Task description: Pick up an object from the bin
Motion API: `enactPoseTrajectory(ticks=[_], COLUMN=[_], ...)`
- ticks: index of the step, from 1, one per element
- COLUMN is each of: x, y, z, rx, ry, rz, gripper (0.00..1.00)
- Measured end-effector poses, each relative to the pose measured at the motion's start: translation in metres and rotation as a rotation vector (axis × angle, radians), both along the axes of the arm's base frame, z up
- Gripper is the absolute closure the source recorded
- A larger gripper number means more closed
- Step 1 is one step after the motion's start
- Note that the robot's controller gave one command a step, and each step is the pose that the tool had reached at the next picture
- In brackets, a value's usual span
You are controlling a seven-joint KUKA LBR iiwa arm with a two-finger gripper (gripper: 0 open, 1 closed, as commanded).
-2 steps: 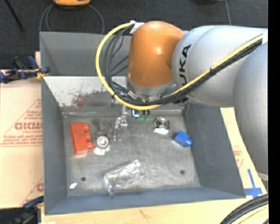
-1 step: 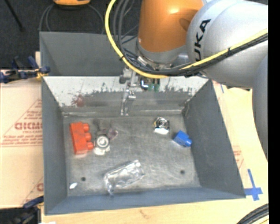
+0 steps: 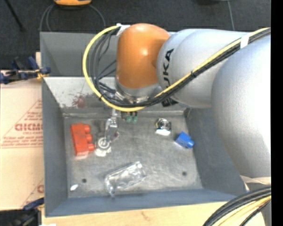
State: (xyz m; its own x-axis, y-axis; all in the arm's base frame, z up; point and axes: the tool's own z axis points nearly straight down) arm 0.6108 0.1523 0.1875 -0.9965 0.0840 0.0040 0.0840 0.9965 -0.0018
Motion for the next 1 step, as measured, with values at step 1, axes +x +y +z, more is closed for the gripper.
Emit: enactPoseTrajectory(ticks=[1], x=[0.0084], y=[-0.0486], z=[-0.1128], rx=[0.003], ry=[-0.014], rz=[0.142], gripper=[0.0])
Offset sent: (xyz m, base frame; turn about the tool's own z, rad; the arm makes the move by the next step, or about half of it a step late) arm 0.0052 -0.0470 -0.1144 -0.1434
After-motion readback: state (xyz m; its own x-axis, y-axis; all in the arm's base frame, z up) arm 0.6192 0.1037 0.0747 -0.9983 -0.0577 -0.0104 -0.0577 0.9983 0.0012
